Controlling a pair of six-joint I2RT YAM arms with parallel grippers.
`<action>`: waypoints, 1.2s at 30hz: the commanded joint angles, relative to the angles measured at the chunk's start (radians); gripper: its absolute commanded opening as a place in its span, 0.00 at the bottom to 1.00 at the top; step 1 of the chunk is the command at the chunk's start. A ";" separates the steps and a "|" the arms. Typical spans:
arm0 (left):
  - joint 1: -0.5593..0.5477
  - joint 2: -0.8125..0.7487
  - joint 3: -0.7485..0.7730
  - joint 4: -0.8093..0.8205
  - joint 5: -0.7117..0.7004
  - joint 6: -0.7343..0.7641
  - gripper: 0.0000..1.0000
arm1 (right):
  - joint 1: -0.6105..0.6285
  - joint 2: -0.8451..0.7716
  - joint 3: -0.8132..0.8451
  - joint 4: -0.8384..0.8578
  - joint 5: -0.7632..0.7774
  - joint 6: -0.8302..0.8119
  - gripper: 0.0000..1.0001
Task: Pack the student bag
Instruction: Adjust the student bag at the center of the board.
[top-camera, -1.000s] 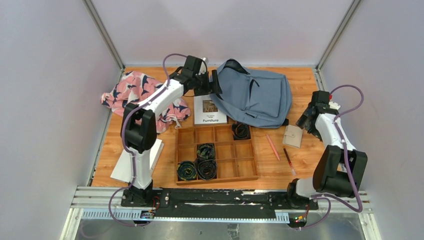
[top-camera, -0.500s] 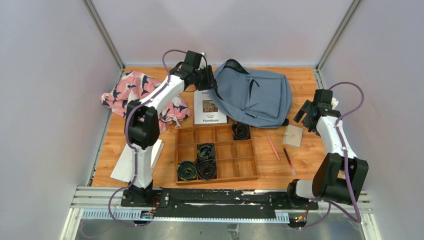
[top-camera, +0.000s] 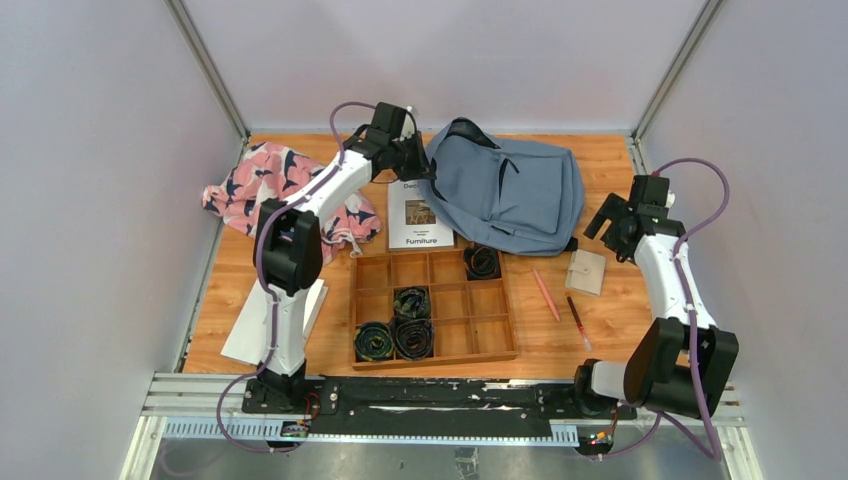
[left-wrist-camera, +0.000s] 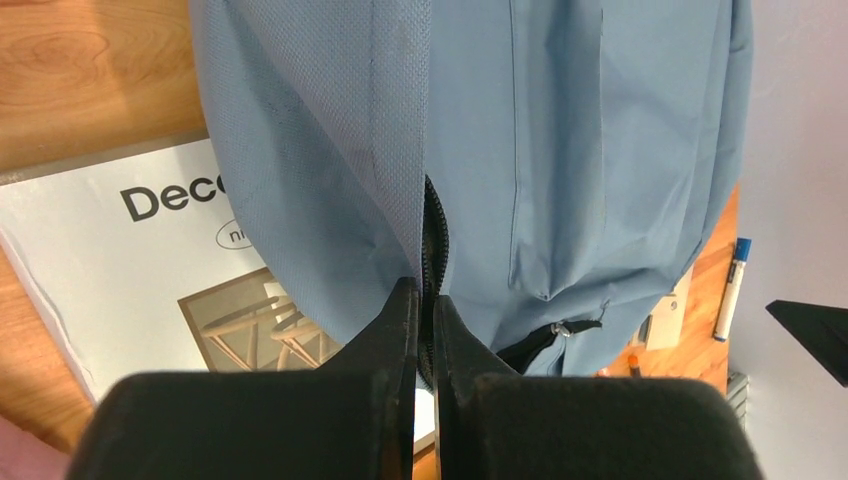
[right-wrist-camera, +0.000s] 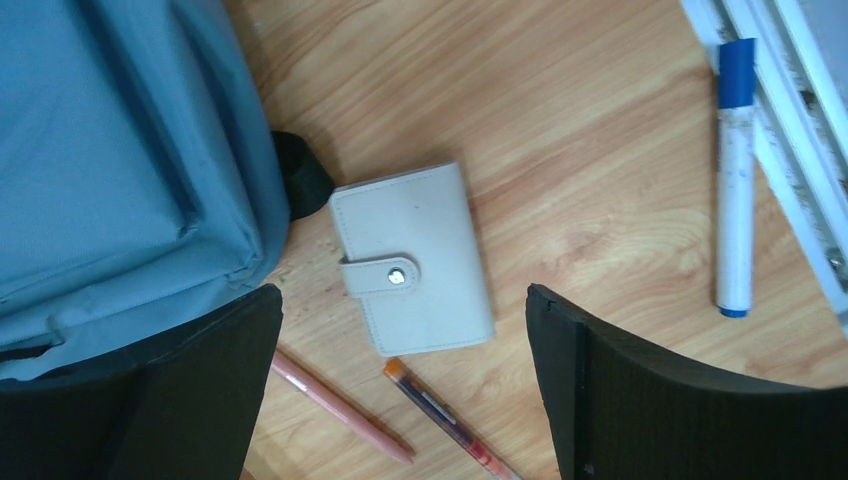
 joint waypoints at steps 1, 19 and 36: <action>0.005 -0.043 0.019 0.053 -0.023 -0.013 0.00 | 0.009 0.009 0.028 -0.064 0.125 -0.005 0.95; 0.038 -0.047 -0.029 0.088 0.079 -0.027 0.00 | 0.286 0.211 0.189 -0.045 -0.040 0.050 0.84; 0.056 -0.065 -0.036 0.029 0.129 0.001 0.00 | 0.422 0.715 0.730 -0.134 -0.025 0.035 0.82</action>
